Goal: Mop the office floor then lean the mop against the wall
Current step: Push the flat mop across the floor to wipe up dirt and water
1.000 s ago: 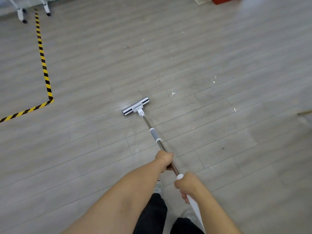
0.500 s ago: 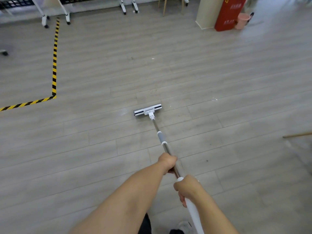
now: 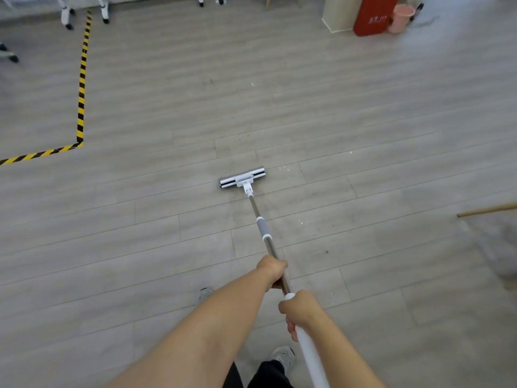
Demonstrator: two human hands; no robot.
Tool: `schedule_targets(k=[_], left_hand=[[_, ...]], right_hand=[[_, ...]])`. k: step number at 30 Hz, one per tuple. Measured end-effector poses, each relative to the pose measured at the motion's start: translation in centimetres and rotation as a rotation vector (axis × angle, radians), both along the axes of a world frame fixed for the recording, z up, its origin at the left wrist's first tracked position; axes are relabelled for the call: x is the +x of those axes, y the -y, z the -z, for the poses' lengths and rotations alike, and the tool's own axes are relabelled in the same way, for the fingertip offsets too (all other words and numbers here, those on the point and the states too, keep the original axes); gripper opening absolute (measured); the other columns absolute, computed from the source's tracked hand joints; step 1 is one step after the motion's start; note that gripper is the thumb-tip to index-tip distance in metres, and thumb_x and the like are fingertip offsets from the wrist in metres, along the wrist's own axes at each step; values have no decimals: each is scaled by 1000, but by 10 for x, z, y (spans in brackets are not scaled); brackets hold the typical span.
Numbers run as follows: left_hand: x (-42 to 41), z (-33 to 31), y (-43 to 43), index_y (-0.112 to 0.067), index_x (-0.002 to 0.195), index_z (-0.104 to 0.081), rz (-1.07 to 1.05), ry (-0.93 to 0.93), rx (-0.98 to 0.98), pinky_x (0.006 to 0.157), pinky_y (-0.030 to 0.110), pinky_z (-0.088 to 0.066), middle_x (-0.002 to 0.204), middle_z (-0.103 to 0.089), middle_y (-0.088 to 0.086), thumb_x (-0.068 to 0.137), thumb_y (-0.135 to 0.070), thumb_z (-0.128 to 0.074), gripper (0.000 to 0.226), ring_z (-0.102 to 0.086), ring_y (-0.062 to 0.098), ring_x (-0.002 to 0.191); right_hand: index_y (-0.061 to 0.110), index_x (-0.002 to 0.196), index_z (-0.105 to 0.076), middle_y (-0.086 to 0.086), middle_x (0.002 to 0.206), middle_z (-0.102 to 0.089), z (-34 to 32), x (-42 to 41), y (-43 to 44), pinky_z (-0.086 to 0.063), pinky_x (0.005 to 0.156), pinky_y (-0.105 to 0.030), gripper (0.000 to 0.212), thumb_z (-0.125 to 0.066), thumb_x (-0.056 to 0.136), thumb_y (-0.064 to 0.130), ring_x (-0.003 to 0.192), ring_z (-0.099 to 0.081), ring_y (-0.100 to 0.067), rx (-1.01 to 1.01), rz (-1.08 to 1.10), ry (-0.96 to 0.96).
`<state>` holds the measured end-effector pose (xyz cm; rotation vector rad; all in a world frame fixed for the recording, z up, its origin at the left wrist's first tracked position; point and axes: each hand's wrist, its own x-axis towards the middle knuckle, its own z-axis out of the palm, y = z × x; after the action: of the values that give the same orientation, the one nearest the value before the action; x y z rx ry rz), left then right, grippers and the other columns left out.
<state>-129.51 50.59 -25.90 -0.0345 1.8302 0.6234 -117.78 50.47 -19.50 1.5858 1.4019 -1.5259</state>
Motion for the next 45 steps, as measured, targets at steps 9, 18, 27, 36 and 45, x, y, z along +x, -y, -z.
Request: schedule_targets(k=[9,18,27,36,45], left_hand=[[-20,6,-8,-5,114,-52,82,-22,-51,70,44,-63,99,-66,16,98,-21,-50,22,-67,28,74],[-124,11,-82,-7,111,-50,36,-46,-28,72,47,-63,99,-65,17,98,-21,-48,19,-67,32,76],[-294,14,-165,-8,110,-52,38,-38,-26,70,46,-63,105,-65,17,98,-22,-50,19,-67,33,80],[-440,10,-253,-6,109,-51,71,-23,-17,56,36,-59,91,-62,13,99,-21,-51,18,-64,28,69],[-566,7,-352,-7,111,-50,53,-31,-12,50,31,-54,86,-60,10,101,-23,-49,19,-63,23,67]], right_hand=[[0,110,-50,-13,44,-57,17,-28,-8,-46,45,-27,19,-48,92,5,34,-53,-25,-32,-57,43],[-8,125,-51,-16,49,-60,26,-133,-85,-52,53,-34,38,-46,89,3,42,-57,-29,-66,-56,26],[-4,111,-52,-14,50,-59,13,-303,-168,-52,58,-35,28,-46,85,3,45,-55,-28,-80,-36,25],[-6,104,-56,-12,49,-53,4,-446,-256,-47,52,-33,23,-47,84,0,41,-49,-25,-115,71,0],[-6,105,-58,-11,48,-53,-1,-571,-360,-46,50,-33,25,-49,82,-2,42,-49,-25,-131,81,-37]])
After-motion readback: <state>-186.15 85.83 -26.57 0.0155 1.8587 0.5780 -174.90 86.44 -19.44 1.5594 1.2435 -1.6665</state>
